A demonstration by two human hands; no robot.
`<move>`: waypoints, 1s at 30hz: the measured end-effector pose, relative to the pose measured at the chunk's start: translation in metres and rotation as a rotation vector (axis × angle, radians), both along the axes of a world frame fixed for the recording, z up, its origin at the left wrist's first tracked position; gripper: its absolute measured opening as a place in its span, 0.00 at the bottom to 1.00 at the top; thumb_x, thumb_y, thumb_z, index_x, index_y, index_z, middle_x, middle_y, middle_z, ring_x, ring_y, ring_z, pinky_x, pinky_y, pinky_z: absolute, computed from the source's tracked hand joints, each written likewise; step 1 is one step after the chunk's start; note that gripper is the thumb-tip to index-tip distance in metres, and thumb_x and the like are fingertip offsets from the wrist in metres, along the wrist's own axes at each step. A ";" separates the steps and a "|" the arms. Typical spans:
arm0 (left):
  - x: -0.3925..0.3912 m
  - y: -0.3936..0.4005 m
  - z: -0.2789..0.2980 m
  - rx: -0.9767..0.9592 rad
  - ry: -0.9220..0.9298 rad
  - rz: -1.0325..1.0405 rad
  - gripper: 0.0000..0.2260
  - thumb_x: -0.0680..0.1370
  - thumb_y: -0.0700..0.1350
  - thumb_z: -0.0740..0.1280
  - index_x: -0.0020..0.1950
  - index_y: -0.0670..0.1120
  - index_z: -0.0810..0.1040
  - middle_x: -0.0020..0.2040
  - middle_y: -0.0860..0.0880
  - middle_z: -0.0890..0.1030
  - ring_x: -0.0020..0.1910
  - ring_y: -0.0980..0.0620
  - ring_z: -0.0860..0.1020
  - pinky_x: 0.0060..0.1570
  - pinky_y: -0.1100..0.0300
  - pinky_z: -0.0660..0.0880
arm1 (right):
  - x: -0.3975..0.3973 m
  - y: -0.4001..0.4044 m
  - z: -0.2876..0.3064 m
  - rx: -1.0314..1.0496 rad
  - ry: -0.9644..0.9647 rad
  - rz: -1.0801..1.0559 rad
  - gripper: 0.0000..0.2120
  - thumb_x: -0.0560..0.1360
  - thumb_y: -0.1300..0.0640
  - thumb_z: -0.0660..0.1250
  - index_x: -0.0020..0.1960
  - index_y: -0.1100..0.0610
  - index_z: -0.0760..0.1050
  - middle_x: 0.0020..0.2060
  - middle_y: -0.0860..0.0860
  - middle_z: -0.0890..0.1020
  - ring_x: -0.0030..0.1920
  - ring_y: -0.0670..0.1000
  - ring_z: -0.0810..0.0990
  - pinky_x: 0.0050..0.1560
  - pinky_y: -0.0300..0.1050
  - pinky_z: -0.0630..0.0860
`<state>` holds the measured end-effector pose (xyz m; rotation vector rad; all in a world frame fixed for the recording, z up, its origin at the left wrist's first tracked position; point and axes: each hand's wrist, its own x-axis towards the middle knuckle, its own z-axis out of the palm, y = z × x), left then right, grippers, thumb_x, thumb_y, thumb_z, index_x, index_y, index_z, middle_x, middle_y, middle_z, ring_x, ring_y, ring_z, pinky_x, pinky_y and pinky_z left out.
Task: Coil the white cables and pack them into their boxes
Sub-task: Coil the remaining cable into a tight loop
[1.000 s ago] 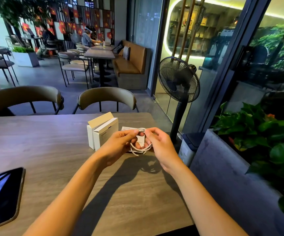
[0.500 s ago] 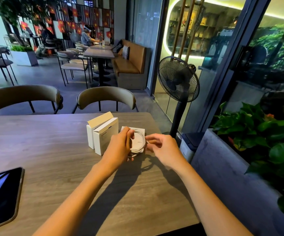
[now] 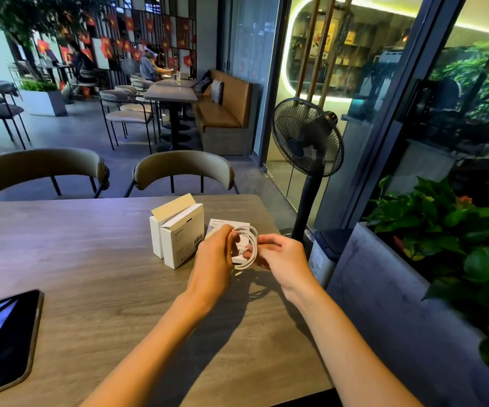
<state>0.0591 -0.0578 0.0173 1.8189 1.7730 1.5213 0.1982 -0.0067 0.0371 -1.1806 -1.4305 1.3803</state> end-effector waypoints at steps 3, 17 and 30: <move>0.003 -0.004 0.004 0.035 -0.033 0.026 0.13 0.79 0.54 0.62 0.56 0.49 0.78 0.50 0.53 0.83 0.48 0.58 0.82 0.48 0.58 0.82 | 0.000 -0.007 0.007 -0.141 0.202 0.110 0.08 0.82 0.64 0.66 0.55 0.58 0.84 0.46 0.54 0.89 0.48 0.51 0.88 0.48 0.44 0.83; 0.003 -0.002 -0.006 0.050 0.109 0.101 0.06 0.80 0.41 0.67 0.57 0.48 0.76 0.56 0.48 0.83 0.49 0.56 0.81 0.46 0.65 0.79 | -0.002 -0.020 -0.001 0.000 -0.087 0.077 0.22 0.74 0.57 0.78 0.66 0.53 0.81 0.53 0.49 0.88 0.50 0.47 0.87 0.48 0.41 0.85; -0.002 0.000 -0.008 0.119 0.224 0.251 0.13 0.76 0.37 0.73 0.59 0.42 0.77 0.56 0.42 0.84 0.52 0.43 0.85 0.47 0.50 0.84 | -0.003 -0.030 0.006 -0.049 -0.128 0.068 0.13 0.77 0.51 0.75 0.51 0.61 0.80 0.39 0.54 0.88 0.37 0.53 0.88 0.39 0.44 0.85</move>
